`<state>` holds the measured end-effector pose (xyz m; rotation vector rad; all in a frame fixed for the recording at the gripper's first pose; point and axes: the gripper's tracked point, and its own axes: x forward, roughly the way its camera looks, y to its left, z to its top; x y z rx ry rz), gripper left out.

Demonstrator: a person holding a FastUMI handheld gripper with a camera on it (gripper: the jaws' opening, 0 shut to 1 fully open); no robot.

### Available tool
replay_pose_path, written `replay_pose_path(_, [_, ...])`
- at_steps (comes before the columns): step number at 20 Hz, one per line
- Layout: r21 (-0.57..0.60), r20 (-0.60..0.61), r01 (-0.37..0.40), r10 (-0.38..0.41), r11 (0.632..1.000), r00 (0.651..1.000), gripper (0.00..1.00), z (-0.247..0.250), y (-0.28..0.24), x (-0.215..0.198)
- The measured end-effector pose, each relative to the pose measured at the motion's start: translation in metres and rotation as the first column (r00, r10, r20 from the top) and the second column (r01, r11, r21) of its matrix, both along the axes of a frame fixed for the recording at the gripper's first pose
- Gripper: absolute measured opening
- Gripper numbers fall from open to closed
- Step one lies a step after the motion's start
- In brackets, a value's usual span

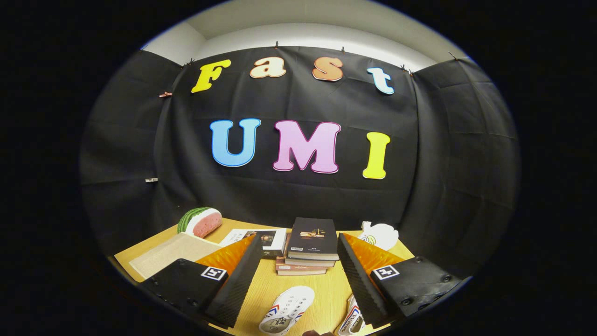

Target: Open the storage box then place both shoes into the box .Put the left shoe in first, then the right shoe, with the right side of both shoes facing outward in a uniform manner.

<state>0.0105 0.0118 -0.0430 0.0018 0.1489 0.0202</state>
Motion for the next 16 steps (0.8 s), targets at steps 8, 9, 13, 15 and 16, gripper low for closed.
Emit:
replay_pose_path(8, [0.312,-0.335,-0.101,0.209,0.945,0.919,0.99,-0.077,0.055,-0.017])
replay_pose_path(9, [0.352,-0.365,-0.107,0.242,0.93,0.899,0.99,-0.083,0.062,-0.021])
replay_pose_path(13, [0.517,-0.468,-0.152,0.427,0.843,0.774,0.99,-0.114,0.107,-0.043])
replay_pose_path(15, [0.567,-0.53,-0.152,0.501,0.809,0.684,0.99,-0.14,0.125,-0.057])
replay_pose_path(16, [0.575,-0.549,-0.154,0.518,0.804,0.656,0.99,-0.149,0.129,-0.062])
